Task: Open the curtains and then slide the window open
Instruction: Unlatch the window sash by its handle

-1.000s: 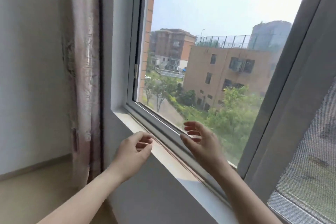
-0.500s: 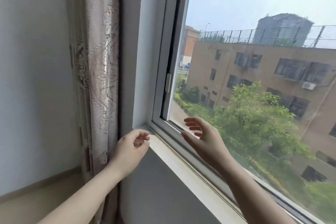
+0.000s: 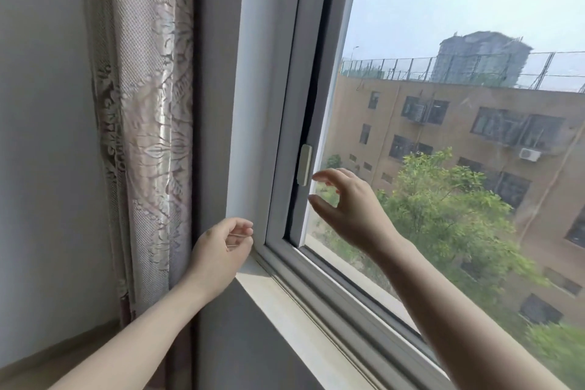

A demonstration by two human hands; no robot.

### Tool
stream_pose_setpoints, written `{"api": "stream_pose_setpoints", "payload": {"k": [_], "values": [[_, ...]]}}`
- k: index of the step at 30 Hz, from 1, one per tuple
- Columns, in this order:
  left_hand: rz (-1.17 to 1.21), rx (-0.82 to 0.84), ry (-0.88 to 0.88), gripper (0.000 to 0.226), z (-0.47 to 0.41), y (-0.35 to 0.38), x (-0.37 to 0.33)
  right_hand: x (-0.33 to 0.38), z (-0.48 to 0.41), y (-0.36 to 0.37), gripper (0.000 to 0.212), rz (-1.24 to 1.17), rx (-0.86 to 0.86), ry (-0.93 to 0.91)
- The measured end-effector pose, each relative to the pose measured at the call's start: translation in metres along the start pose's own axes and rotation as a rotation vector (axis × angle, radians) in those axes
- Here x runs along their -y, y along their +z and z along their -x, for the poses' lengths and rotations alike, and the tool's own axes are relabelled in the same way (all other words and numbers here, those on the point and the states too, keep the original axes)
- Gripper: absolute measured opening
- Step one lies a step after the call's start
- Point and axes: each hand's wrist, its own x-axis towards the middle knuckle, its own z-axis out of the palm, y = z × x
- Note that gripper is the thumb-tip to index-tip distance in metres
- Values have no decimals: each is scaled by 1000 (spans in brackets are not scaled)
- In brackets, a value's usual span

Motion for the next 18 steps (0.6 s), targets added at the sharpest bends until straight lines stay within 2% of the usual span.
{"api": "stream_pose_setpoints", "payload": {"k": [8, 14, 18], "values": [[24, 48, 18, 20, -61, 11, 30, -10, -58, 26, 39, 322, 78, -103], [93, 130, 39, 28, -97, 27, 55, -8, -97, 48, 42, 461, 109, -117], [139, 178, 81, 35, -112, 46, 63, -8, -118, 53, 34, 591, 132, -127]]}}
